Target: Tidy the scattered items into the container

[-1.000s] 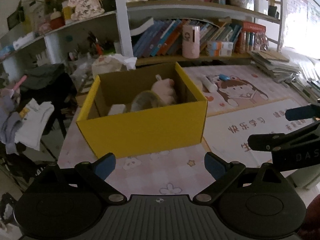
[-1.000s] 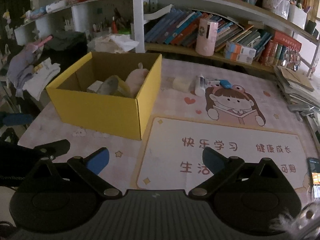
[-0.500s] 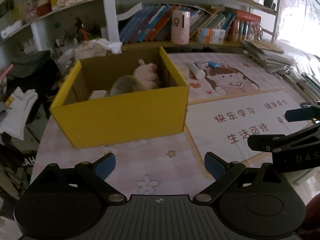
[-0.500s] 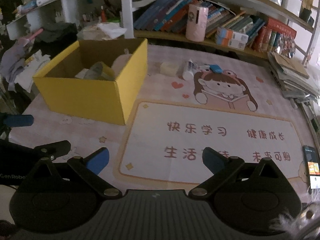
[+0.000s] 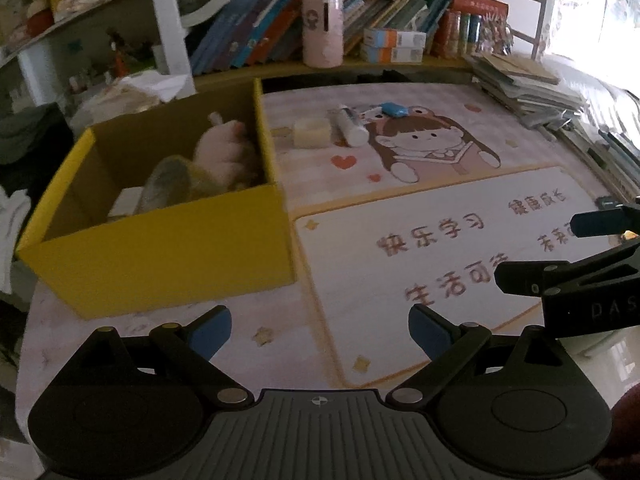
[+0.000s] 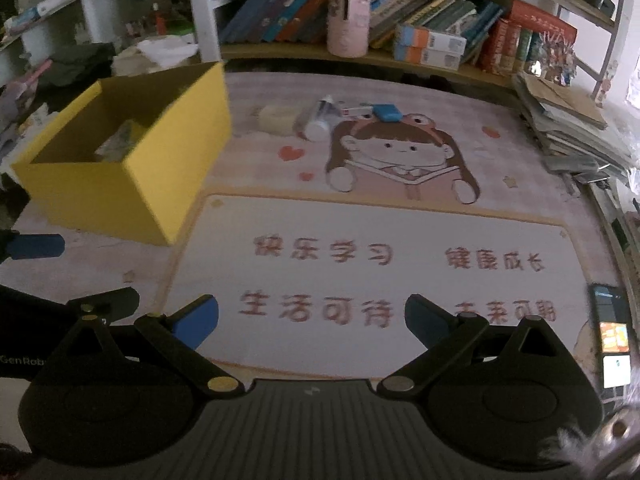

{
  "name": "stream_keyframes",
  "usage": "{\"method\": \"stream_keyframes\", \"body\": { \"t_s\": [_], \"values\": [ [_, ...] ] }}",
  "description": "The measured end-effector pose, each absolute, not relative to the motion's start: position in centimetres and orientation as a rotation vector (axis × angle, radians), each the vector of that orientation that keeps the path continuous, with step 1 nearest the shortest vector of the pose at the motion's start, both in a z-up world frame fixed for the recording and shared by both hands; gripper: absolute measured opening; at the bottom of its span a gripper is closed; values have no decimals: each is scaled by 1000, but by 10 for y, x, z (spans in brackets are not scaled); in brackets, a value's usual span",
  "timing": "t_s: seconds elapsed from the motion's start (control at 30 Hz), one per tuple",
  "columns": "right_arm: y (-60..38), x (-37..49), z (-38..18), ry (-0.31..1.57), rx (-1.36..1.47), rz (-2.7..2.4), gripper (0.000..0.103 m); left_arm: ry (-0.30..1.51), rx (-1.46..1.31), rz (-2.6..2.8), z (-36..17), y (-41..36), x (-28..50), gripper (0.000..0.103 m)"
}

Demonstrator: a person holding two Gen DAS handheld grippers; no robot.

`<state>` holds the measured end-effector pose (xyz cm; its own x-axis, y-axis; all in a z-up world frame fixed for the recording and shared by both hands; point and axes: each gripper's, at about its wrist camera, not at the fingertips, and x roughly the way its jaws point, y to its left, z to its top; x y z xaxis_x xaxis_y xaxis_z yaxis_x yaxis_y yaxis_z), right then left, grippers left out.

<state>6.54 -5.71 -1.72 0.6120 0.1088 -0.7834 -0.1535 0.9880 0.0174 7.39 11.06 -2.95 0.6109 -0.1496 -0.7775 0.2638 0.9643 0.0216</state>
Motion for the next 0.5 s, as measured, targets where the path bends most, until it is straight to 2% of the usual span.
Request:
{"method": "stream_keyframes", "body": {
  "t_s": [0.5],
  "values": [
    [-156, 130, -14, 863, -56, 159, 100, 851, 107, -225, -29, 17, 131, 97]
  ]
}}
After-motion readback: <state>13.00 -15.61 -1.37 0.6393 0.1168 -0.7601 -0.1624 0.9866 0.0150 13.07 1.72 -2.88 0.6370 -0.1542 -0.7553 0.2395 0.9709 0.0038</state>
